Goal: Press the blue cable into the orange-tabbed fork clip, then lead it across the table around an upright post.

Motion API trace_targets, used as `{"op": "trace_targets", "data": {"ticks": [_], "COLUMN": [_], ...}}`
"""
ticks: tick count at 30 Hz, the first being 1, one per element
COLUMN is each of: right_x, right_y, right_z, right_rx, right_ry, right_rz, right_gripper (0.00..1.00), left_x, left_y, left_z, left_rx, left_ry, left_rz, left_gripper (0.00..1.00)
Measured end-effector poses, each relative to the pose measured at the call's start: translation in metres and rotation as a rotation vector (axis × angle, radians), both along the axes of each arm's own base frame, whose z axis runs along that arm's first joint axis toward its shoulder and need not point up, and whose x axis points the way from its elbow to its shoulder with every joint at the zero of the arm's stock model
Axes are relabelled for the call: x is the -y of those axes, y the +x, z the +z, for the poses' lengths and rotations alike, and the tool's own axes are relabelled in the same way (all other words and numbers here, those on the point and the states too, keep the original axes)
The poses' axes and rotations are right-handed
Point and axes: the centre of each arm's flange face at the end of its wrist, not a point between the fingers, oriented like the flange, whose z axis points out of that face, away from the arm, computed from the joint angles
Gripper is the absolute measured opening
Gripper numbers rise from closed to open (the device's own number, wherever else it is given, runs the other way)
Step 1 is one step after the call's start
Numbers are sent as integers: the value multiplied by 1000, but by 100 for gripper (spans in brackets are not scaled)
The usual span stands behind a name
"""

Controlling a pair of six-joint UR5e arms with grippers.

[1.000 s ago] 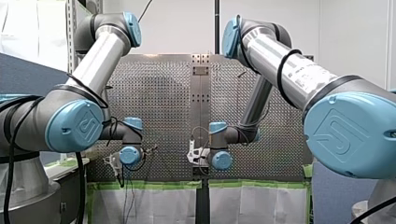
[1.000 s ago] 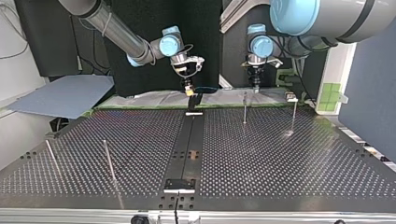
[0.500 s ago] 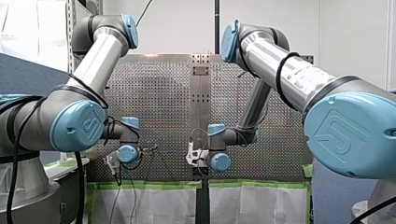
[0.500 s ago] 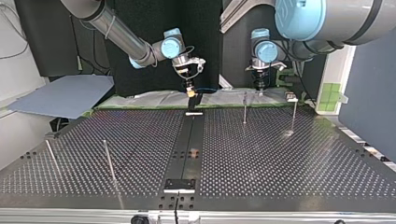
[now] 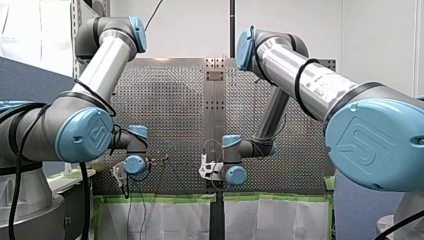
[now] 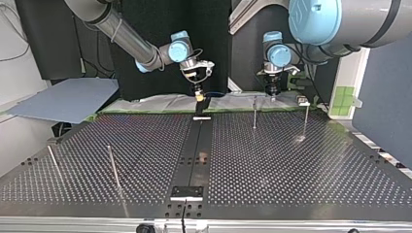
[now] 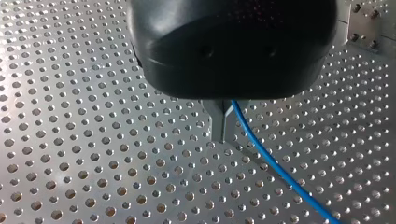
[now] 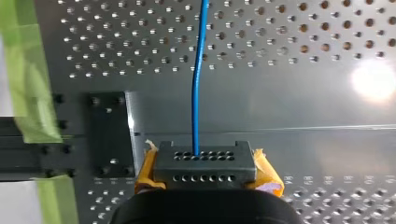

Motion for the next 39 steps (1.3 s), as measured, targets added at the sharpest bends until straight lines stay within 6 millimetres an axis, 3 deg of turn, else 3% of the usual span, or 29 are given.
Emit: {"op": "trace_targets", "data": {"ticks": [6,39], "right_x": [0,4], "right_y": [2,3], "right_z": [-13,-12], "right_rx": [-18,-26], "right_ry": [20,29], "right_rz": [2,-1], "right_gripper": [2,2], "left_x": [1,-8], "left_y": [0,3], "left_z": [0,-1], "left_rx": [0,-28], "left_ry": [-3,-22], "left_rz": [-7,8], "left_gripper": [0,0]}}
